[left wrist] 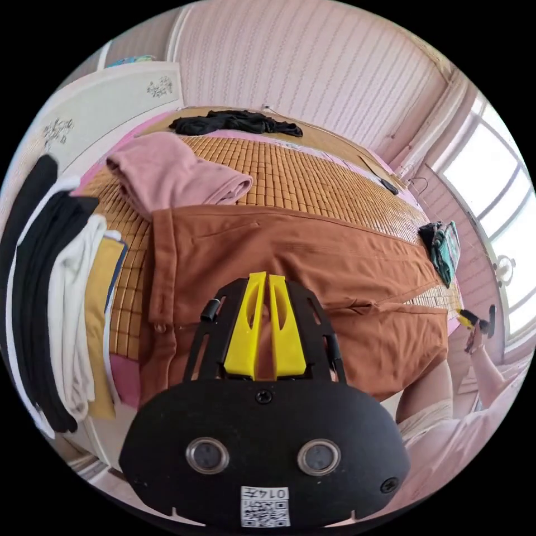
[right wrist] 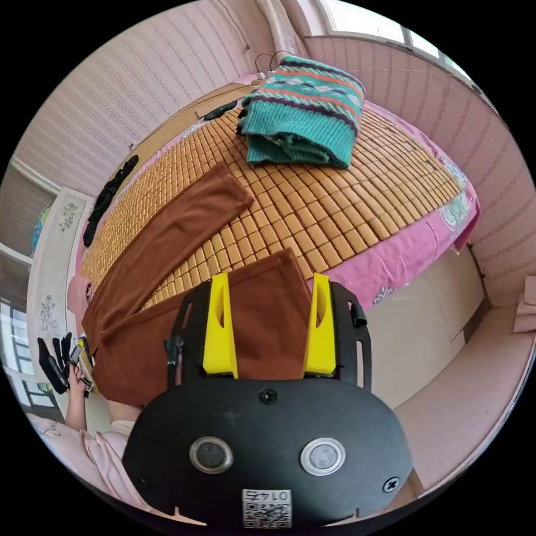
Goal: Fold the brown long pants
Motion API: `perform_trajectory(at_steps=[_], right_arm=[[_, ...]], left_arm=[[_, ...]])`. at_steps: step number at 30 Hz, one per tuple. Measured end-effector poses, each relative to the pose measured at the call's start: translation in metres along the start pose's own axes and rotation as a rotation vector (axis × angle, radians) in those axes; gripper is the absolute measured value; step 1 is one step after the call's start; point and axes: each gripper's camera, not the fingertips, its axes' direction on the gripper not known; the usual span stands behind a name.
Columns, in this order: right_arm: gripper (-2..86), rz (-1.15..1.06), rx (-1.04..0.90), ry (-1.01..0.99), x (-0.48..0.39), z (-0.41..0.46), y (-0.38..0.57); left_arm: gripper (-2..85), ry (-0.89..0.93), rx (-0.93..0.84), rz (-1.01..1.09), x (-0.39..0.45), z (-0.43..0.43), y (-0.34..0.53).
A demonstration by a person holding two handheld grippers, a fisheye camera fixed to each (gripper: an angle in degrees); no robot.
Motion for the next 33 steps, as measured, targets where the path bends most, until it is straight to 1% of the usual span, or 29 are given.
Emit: perform_trajectory(at_steps=[2,3,5,6,8,9,10,11,12,14,15,16,18,20,24,27,29,33], right_arm=[[19.6,0.253,0.041,-0.121,0.068,-0.007,0.056],[19.7,0.325,0.058,-0.158,0.084,-0.007,0.072],[20.1,0.544,0.106,-0.299,0.132,0.007,0.132],[20.2,0.593,0.108,-0.338,0.142,0.013,0.145],[21.7,0.734,0.115,-0.562,0.166,0.045,0.184],[22.1,0.759,0.123,-0.621,0.169,0.052,0.190],[22.7,0.790,0.147,-0.731,0.173,0.063,0.199],[22.9,0.803,0.182,-0.821,0.174,0.071,0.203],[22.7,0.803,0.199,-0.861,0.174,0.074,0.203],[21.3,0.768,0.230,-0.974,0.171,0.079,0.196],[20.7,0.759,0.228,-0.982,0.170,0.079,0.192],[18.6,0.742,0.231,-0.983,0.167,0.076,0.186],[13.8,0.682,0.232,-0.996,0.161,0.070,0.174],[5.5,0.597,0.196,-0.950,0.152,0.060,0.160],[1.8,0.509,0.142,-0.874,0.142,0.047,0.149],[1.0,0.449,0.111,-0.773,0.132,0.034,0.144],[0.6,0.369,0.099,-0.681,0.116,0.023,0.136],[0.4,0.303,0.089,-0.666,0.096,0.016,0.128]], left_arm=[[7.0,0.013,-0.018,-0.110,-0.031,-0.015,0.028],[8.3,0.009,-0.018,-0.168,-0.049,-0.025,0.047],[9.3,-0.019,0.006,-0.258,-0.075,-0.041,0.075],[9.7,-0.030,0.026,-0.312,-0.090,-0.051,0.093],[10.5,-0.060,0.054,-0.414,-0.111,-0.062,0.119],[11.7,-0.094,0.050,-0.503,-0.125,-0.066,0.136],[12.8,-0.106,0.038,-0.552,-0.132,-0.067,0.143],[14.9,-0.092,0.010,-0.621,-0.145,-0.066,0.155],[15.9,-0.051,-0.007,-0.665,-0.155,-0.064,0.165],[16.6,0.023,0.008,-0.701,-0.166,-0.062,0.176],[16.6,0.074,0.021,-0.721,-0.172,-0.059,0.181],[16.6,0.099,0.027,-0.731,-0.175,-0.058,0.183],[16.0,0.209,0.057,-0.748,-0.185,-0.053,0.187],[14.4,0.288,0.063,-0.750,-0.189,-0.050,0.188],[13.8,0.243,0.065,-0.728,-0.194,-0.054,0.191],[14.0,0.253,0.055,-0.729,-0.203,-0.052,0.195],[14.1,0.235,0.032,-0.727,-0.207,-0.050,0.196],[14.1,0.173,-0.038,-0.642,-0.207,-0.037,0.185]])
